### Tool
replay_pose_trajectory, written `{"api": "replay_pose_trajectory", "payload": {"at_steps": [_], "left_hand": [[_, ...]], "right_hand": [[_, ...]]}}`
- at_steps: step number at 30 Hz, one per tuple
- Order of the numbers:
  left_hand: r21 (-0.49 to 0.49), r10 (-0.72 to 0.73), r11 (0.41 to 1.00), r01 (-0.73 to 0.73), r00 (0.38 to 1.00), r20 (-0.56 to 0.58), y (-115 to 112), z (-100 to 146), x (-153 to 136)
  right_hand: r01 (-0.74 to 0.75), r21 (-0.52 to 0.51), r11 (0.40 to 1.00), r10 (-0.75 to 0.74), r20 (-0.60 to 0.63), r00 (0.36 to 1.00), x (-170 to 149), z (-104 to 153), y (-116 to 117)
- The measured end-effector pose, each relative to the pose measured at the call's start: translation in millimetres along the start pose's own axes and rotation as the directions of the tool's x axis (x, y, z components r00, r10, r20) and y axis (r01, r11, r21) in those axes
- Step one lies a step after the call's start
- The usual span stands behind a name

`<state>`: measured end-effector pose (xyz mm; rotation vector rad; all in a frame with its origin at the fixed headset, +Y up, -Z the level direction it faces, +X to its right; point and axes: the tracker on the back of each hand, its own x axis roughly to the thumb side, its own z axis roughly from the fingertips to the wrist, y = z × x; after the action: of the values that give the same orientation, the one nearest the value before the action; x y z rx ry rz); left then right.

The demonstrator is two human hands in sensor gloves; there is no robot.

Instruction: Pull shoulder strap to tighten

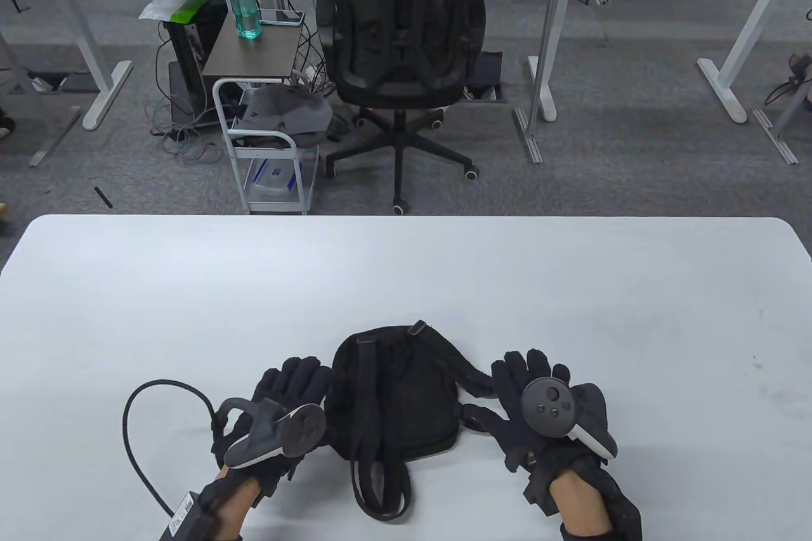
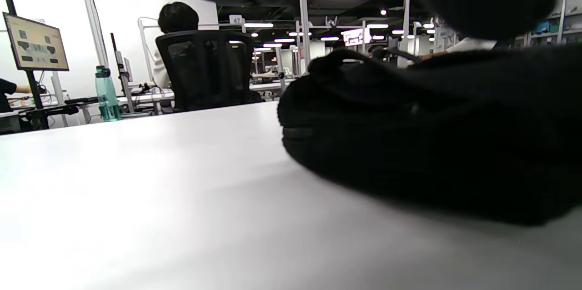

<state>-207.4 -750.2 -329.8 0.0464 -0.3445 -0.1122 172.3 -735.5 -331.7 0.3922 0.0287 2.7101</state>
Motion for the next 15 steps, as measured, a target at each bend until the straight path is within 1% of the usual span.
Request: {"api": "replay_pose_trajectory", "payload": {"at_steps": [4, 6, 9, 12, 15], "left_hand": [[-0.032, -0.007, 0.999, 0.007, 1.000, -0.006, -9.0, -3.8, -2.2], [-0.048, -0.006, 0.999, 0.005, 1.000, -0.004, -15.5, -6.2, -2.7], [-0.102, -0.069, 0.992, 0.070, 0.998, 0.008, -26.3, -9.0, -2.8], [-0.121, -0.104, 0.987, 0.103, 0.995, -0.001, -31.5, -11.0, -6.6], [-0.113, -0.062, 0.992, 0.059, 0.998, -0.016, -33.7, -11.7, -11.4]], "right_hand": [[0.001, 0.012, 1.000, 0.000, -0.041, 0.999, -24.6, -0.6, 19.9], [0.007, 0.065, 0.998, -0.002, -0.084, 0.997, -32.3, -0.3, 26.8], [-0.026, 0.086, 0.996, 0.035, -0.108, 0.994, -39.5, -0.5, 33.9], [-0.021, 0.065, 0.998, 0.029, -0.122, 0.992, -46.4, -2.3, 35.1], [-0.020, 0.048, 0.999, 0.026, -0.137, 0.990, -53.3, -4.6, 36.1]]}}
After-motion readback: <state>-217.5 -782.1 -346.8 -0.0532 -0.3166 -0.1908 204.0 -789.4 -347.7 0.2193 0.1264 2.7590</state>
